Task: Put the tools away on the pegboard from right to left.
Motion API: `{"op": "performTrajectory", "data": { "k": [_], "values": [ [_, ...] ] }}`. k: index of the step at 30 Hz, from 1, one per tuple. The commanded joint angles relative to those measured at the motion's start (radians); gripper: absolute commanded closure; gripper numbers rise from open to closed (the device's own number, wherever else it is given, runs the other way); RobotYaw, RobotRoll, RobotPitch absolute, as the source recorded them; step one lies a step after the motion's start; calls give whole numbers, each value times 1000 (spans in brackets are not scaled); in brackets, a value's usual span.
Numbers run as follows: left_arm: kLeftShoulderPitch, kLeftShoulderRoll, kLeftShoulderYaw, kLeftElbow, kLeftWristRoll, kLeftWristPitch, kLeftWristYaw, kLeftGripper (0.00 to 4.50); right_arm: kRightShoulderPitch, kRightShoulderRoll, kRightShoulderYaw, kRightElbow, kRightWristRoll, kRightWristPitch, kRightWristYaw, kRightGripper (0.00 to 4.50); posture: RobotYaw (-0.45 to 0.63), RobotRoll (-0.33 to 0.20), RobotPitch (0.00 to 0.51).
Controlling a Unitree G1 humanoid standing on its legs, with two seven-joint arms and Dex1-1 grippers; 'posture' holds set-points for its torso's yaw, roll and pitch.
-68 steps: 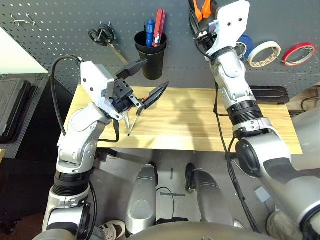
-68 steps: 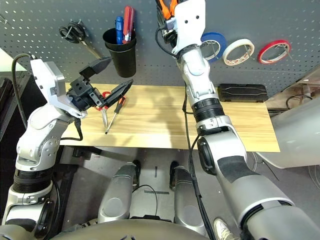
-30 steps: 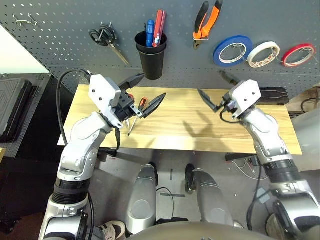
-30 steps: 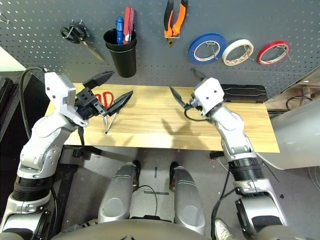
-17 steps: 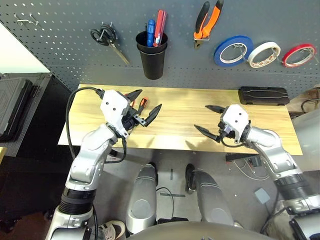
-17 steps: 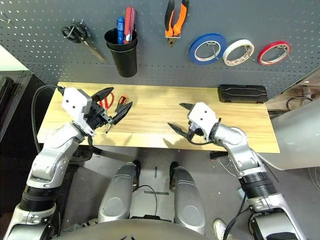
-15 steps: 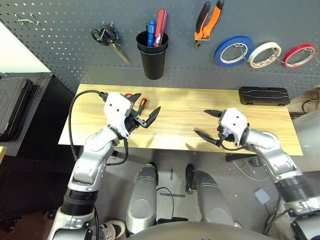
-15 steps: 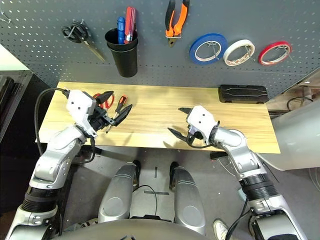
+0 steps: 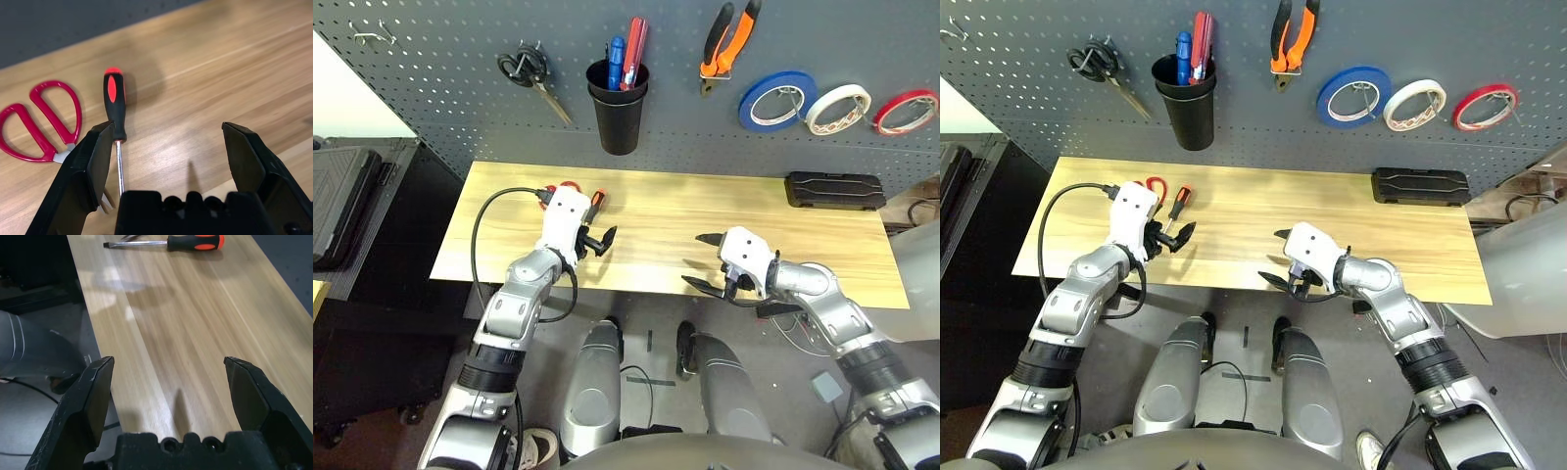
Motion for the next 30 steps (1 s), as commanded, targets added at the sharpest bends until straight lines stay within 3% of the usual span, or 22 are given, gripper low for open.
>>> {"op": "performTrajectory", "data": {
  "k": [1, 9, 19, 27, 30],
  "values": [
    [-44, -13, -13, 107, 22, 10, -5, 0, 8, 7, 14, 15, -22, 7, -18, 33, 251, 0, 306],
    [-202, -47, 14, 395, 49, -30, 40, 0, 20, 16, 12, -18, -35, 28, -43, 33, 211, 0, 319],
    [-416, -94, 52, 883, 73, -207, 78, 0, 64, 8, 4, -104, -42, 80, -74, 33, 137, 0, 324],
    [-479, -127, 64, 1065, 83, -258, 76, 0, 87, -11, 8, -152, -50, 87, -76, 33, 112, 0, 319],
    [-482, -125, 64, 1093, 91, -268, 86, 632, 85, -16, 9, -154, -51, 81, -73, 0, 117, 0, 316]
  ]
}}
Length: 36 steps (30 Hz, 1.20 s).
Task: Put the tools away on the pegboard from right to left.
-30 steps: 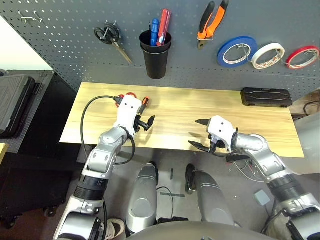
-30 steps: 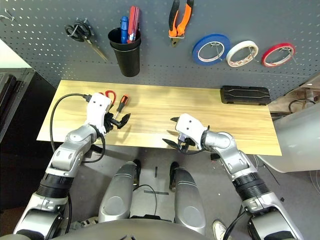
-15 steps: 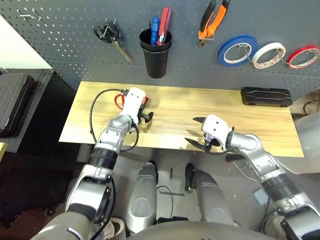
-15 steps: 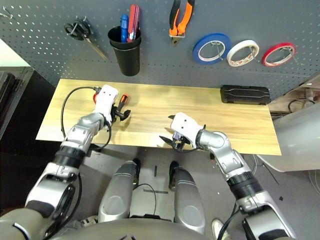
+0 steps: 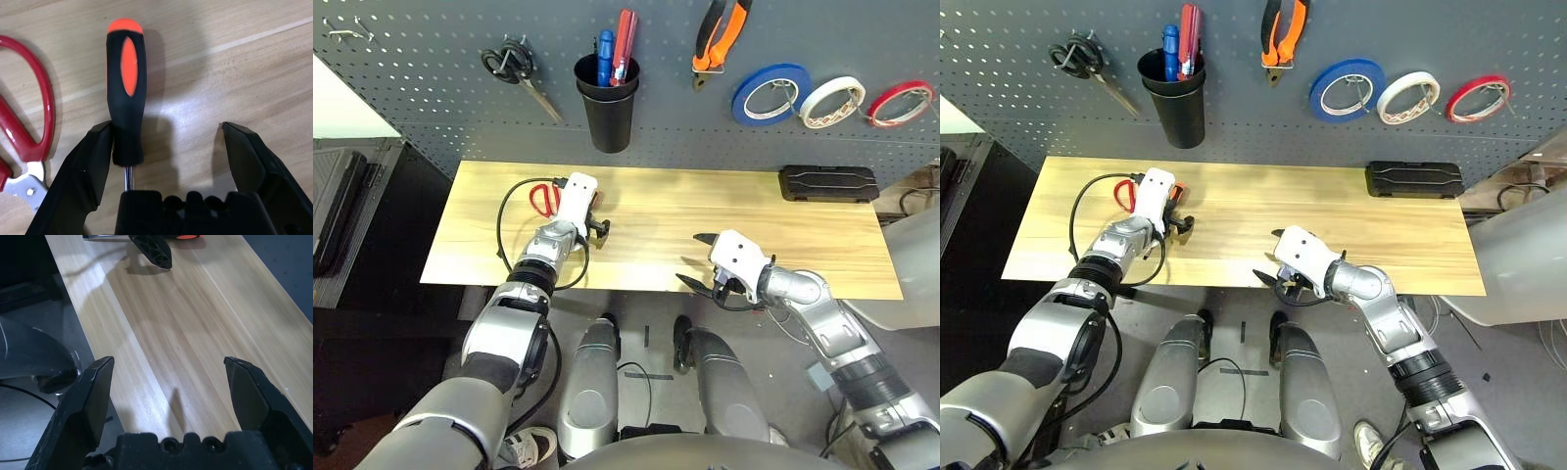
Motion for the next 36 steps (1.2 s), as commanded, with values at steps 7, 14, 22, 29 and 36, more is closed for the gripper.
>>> {"op": "performTrajectory", "data": {
  "k": [7, 14, 22, 29, 36],
  "values": [
    [26, -12, 21, 54, 26, 18, 43, 3254, -1, -11, 14, 8, -4, -23, 14, 0, 147, 0, 310],
    [106, -55, 90, -108, -38, 67, 64, 3944, -36, -1, 15, 59, -3, -59, 19, 0, 185, 0, 297],
    [329, -122, 159, -593, -115, 238, 134, 3944, -68, -3, 1, 134, 9, -113, 34, 0, 247, 0, 284],
    [484, -179, 203, -982, -160, 360, 215, 3944, -103, -4, -22, 211, 36, -159, 56, 0, 305, 0, 272],
    [586, -199, 224, -1257, -190, 330, 237, 3944, -160, 18, -50, 319, 69, -216, 65, 0, 361, 0, 260]
  ]
}}
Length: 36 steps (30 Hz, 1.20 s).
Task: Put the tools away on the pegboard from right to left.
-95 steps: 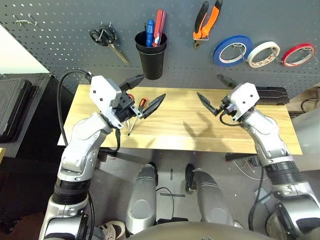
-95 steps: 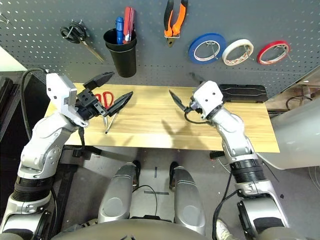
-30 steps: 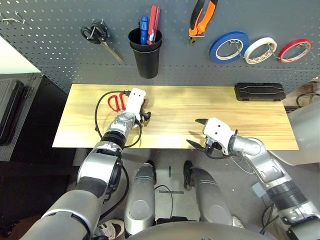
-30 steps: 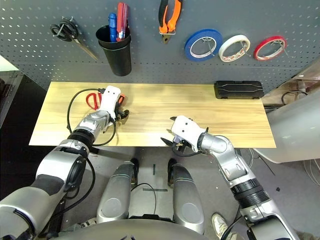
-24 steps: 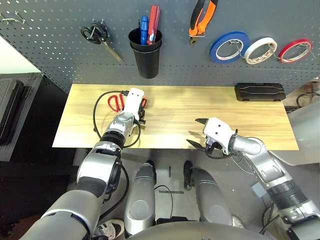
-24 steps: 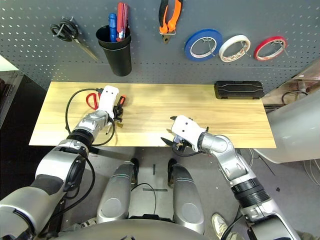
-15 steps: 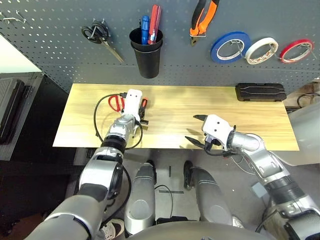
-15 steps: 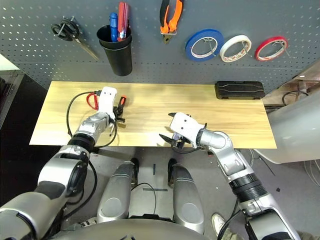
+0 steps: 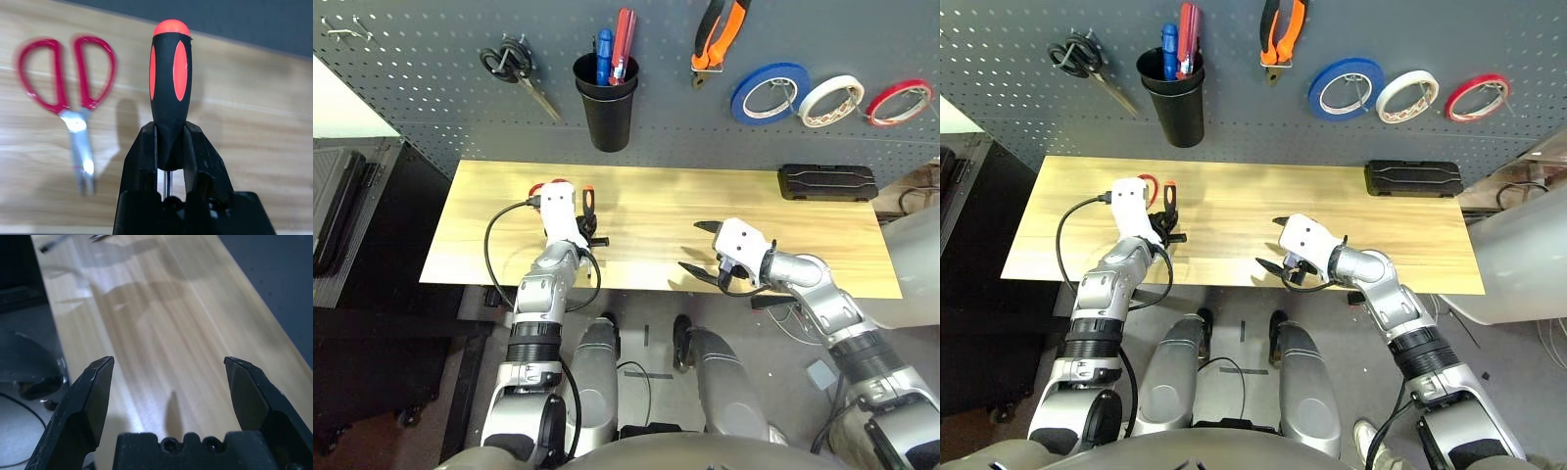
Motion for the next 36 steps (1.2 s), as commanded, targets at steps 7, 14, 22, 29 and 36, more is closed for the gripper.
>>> {"op": "performTrajectory", "data": {
  "k": [7, 14, 22, 29, 36],
  "values": [
    [77, -23, 70, -259, -74, -82, 26, 3944, -42, 34, -42, 123, 53, -81, 16, 0, 388, 0, 249],
    [15, 1, 133, -384, -148, -142, 32, 3944, -68, 39, -117, 167, 122, -115, 33, 0, 394, 0, 242],
    [-135, 60, 152, -436, -200, -107, 57, 3944, -67, 29, -226, 99, 310, -120, 167, 0, 377, 0, 242],
    [-267, 109, 158, -424, -235, -75, 77, 3944, -69, 25, -322, -8, 475, -70, 240, 0, 338, 0, 240],
    [-360, 144, 157, -386, -257, -71, 73, 3944, -69, 4, -381, -112, 567, 15, 252, 0, 301, 0, 231]
  ]
}}
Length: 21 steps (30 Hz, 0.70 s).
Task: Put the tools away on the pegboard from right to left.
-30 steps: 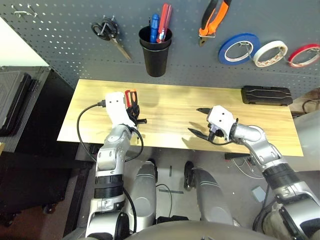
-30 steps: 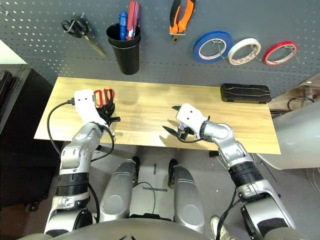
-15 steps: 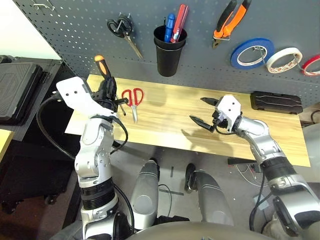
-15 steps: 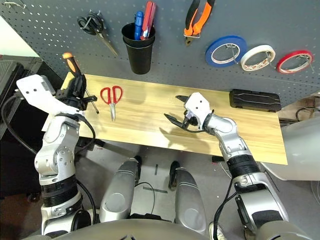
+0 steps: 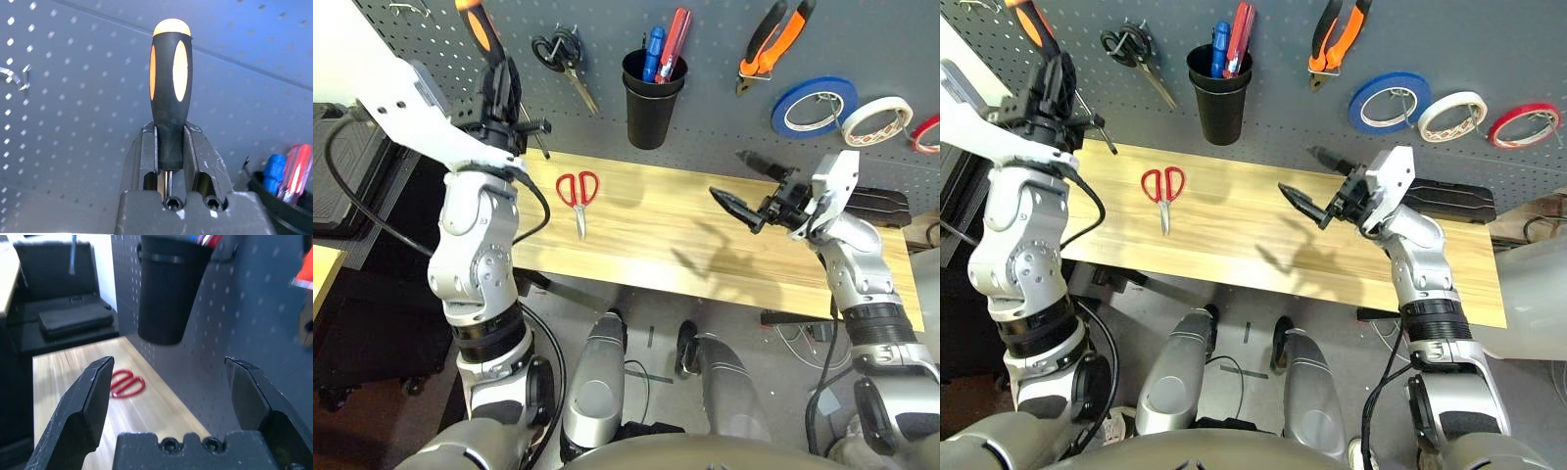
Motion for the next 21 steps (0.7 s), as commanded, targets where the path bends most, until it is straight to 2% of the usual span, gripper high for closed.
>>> {"op": "performTrajectory", "data": {
  "k": [1, 9, 21],
  "values": [
    [-46, 22, 3, 18, -19, 3, -2, 3944, 13, -28, -42, -48, 49, 42, 15, 0, 291, 0, 227],
    [-143, 46, 3, 84, -31, -16, -8, 3944, -31, -44, -93, -102, 113, 124, -16, 0, 256, 0, 216],
    [-279, 52, -2, 167, -48, -26, -6, 3944, -51, -100, -132, -102, 133, 171, 7, 0, 235, 0, 227]
  ]
}}
